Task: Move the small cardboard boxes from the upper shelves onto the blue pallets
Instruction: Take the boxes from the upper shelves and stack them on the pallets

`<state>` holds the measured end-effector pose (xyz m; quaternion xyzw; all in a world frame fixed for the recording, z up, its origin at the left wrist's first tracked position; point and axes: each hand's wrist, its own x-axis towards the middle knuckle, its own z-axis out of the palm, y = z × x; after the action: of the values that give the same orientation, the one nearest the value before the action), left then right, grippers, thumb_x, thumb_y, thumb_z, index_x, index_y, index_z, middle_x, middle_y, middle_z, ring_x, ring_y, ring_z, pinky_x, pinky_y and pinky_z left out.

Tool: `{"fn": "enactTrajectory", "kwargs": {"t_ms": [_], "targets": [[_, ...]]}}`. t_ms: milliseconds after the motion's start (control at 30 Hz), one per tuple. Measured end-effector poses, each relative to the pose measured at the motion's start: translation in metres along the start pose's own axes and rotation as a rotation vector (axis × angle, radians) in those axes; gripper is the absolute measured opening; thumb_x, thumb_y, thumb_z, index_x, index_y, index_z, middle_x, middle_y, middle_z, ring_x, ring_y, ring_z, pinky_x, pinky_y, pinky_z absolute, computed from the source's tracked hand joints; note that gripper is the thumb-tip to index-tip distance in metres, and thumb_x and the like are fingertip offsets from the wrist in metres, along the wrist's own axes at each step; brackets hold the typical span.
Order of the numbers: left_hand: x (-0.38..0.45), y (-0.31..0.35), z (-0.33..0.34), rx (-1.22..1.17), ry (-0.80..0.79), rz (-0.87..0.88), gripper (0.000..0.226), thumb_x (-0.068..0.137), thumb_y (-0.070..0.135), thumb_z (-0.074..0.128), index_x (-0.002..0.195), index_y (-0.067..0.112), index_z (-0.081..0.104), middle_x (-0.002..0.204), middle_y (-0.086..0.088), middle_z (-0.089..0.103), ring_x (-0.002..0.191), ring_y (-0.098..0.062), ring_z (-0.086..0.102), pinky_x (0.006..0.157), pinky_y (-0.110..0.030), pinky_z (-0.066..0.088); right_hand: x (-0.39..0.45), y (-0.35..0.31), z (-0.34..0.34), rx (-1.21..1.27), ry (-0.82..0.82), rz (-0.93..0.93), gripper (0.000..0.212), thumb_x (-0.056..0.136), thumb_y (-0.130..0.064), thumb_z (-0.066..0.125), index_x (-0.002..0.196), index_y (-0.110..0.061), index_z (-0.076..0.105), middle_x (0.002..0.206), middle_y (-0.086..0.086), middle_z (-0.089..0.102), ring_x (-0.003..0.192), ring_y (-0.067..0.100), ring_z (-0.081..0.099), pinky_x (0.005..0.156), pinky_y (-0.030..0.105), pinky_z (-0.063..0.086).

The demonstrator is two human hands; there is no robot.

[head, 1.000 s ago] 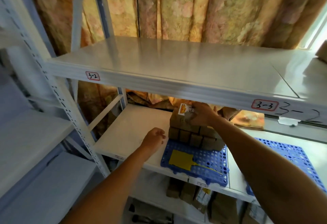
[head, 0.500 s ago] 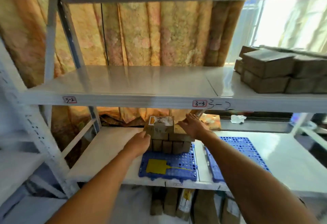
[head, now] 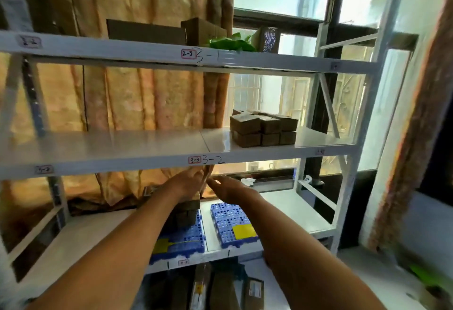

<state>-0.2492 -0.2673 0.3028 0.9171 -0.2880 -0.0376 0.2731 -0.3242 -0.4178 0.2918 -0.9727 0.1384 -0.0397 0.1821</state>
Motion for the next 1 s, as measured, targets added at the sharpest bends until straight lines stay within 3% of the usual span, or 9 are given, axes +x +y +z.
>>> {"fn": "enactTrajectory", "kwargs": {"t_ms": [133,233,300,400,533,767,867,1000], "targets": [[0.000,0.060,-0.010,-0.070,0.059,0.046,0.050,0.104,0.045,0.025,0.144,0.026,0.047,0.157,-0.012,0.041,0.138,-0.032,0.042,0.108,-0.040,0.031,-0.009,0.014,-0.051,0.051,0.096,0.005,0.078,0.098,-0.071,0.026,0.155,-0.019,0.041,0.161,0.014,0.041,0.144,0.034,0.044,0.110,0.048,0.038],[0.016,0.100,-0.010,-0.176,0.066,0.041,0.051,0.106,0.036,0.032,0.152,0.014,0.038,0.160,-0.011,0.034,0.146,-0.031,0.034,0.120,-0.043,0.026,-0.008,0.034,-0.085,0.158,0.183,0.042,0.079,0.097,-0.070,0.031,0.152,-0.015,0.043,0.157,0.015,0.045,0.142,0.035,0.046,0.109,0.049,0.039],[0.034,0.127,-0.007,-0.179,0.114,0.051,0.050,0.107,0.036,0.030,0.151,0.014,0.039,0.158,-0.010,0.038,0.143,-0.030,0.038,0.116,-0.038,0.030,-0.003,0.053,-0.104,0.170,0.233,0.026,0.070,0.101,-0.063,0.034,0.150,-0.014,0.046,0.155,0.015,0.048,0.139,0.035,0.048,0.108,0.049,0.041],[0.073,0.166,0.001,-0.292,0.162,0.017,0.059,0.105,0.050,0.024,0.149,0.016,0.044,0.157,-0.009,0.042,0.141,-0.028,0.041,0.110,-0.036,0.030,0.014,0.093,-0.136,0.131,0.379,0.036,0.060,0.103,-0.056,0.036,0.143,-0.015,0.051,0.148,0.013,0.054,0.134,0.034,0.052,0.107,0.052,0.046],[0.130,0.194,0.008,-0.398,0.273,-0.096,0.066,0.100,0.057,0.030,0.141,0.012,0.053,0.145,-0.018,0.052,0.129,-0.036,0.051,0.109,-0.043,0.039,0.042,0.138,-0.180,0.106,0.559,0.076,0.058,0.102,-0.043,0.044,0.151,-0.013,0.039,0.151,0.014,0.047,0.138,0.035,0.042,0.105,0.052,0.045],[0.184,0.204,0.021,-0.498,0.478,-0.330,0.070,0.096,0.063,0.038,0.141,0.010,0.048,0.132,-0.017,0.059,0.119,-0.037,0.057,0.094,-0.038,0.044,0.105,0.179,-0.195,0.103,0.585,0.044,0.057,0.103,-0.045,0.043,0.155,-0.023,0.033,0.156,0.013,0.036,0.143,0.036,0.034,0.101,0.051,0.046],[0.198,0.208,0.027,-0.626,0.479,-0.346,0.070,0.094,0.064,0.042,0.141,0.012,0.046,0.116,-0.010,0.059,0.107,-0.034,0.060,0.098,-0.044,0.050,0.123,0.184,-0.187,0.089,0.629,0.033,0.058,0.103,-0.048,0.043,0.154,-0.022,0.037,0.155,0.011,0.035,0.141,0.034,0.034,0.097,0.048,0.049],[0.214,0.214,0.036,-0.654,0.445,-0.334,0.079,0.092,0.068,0.044,0.150,0.014,0.036,0.145,-0.012,0.051,0.124,-0.036,0.053,0.106,-0.049,0.046,0.139,0.189,-0.183,0.066,0.642,0.032,0.053,0.101,-0.052,0.043,0.144,-0.021,0.052,0.152,0.010,0.035,0.138,0.033,0.035,0.095,0.048,0.050]]}}
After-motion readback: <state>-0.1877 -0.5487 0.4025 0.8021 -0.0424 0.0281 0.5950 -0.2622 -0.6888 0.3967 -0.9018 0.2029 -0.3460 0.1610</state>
